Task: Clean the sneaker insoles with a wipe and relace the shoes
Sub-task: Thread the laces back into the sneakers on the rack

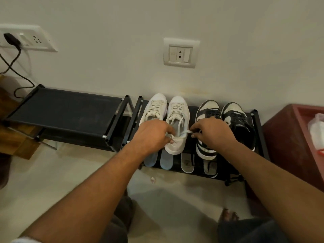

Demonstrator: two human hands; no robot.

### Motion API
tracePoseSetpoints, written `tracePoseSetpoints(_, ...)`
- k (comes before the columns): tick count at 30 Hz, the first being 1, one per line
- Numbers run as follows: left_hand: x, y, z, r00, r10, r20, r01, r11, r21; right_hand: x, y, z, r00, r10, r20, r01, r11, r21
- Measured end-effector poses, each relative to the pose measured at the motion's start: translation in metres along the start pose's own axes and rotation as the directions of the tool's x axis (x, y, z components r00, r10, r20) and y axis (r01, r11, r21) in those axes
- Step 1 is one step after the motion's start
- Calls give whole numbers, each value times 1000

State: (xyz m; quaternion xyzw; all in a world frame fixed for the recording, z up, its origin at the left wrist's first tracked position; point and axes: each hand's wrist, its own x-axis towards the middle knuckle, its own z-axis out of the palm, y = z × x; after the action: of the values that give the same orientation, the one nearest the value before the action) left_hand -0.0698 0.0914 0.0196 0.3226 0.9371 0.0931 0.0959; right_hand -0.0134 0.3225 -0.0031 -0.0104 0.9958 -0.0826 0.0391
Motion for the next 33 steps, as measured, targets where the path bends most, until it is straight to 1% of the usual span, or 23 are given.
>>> tracePoseSetpoints(3,4,-5,-2,999,33,6,-33,999,-13,0,1,7,997,10,-70,-10,1000,2)
tracePoseSetpoints(5,4,-13,-6,999,30,-31,-32,998,-53,1,2,7,992,36,-118,-27,996,82)
tracePoseSetpoints(8,4,-23,-15,990,-38,-136,7,975,-223,3,-1,-4,976,101,-194,-52,969,243)
tracePoseSetpoints(10,4,-25,-26,974,-65,-217,-2,955,-295,5,-6,-13,951,167,-260,-49,913,406)
tracePoseSetpoints(12,6,-22,-42,952,-91,-292,-6,948,-318,8,-13,-24,928,226,-296,-31,839,544)
tracePoseSetpoints(14,8,-19,-63,926,-104,-364,-11,953,-301,11,-22,-39,910,251,-330,17,773,634)
tracePoseSetpoints(16,9,-16,-84,901,-95,-423,-16,968,-251,15,-31,-56,880,269,-391,87,718,691)
tracePoseSetpoints(18,10,-12,-102,881,-95,-464,-21,971,-240,18,-40,-71,847,266,-459,152,708,690)
tracePoseSetpoints(21,18,-4,-117,844,-138,-518,-61,935,-349,19,-53,-86,830,188,-525,231,741,631)
tracePoseSetpoints(23,25,3,-119,813,-195,-549,-107,877,-469,18,-60,-91,827,122,-549,282,755,593)
tracePoseSetpoints(25,30,9,-115,794,-248,-555,-176,780,-601,19,-66,-96,821,63,-567,330,758,562)
tracePoseSetpoints(28,33,16,-111,816,-269,-512,-223,670,-708,25,-75,-108,772,14,-636,371,802,468)
tracePoseSetpoints(30,33,15,-119,822,-279,-497,-256,598,-759,29,-78,-119,742,30,-669,370,814,447)
tracePoseSetpoints(31,33,14,-122,823,-286,-491,-265,571,-777,30,-78,-123,741,53,-670,357,813,459)
tracePoseSetpoints(33,32,14,-124,835,-301,-460,-258,525,-811,31,-77,-130,771,98,-630,328,785,525)
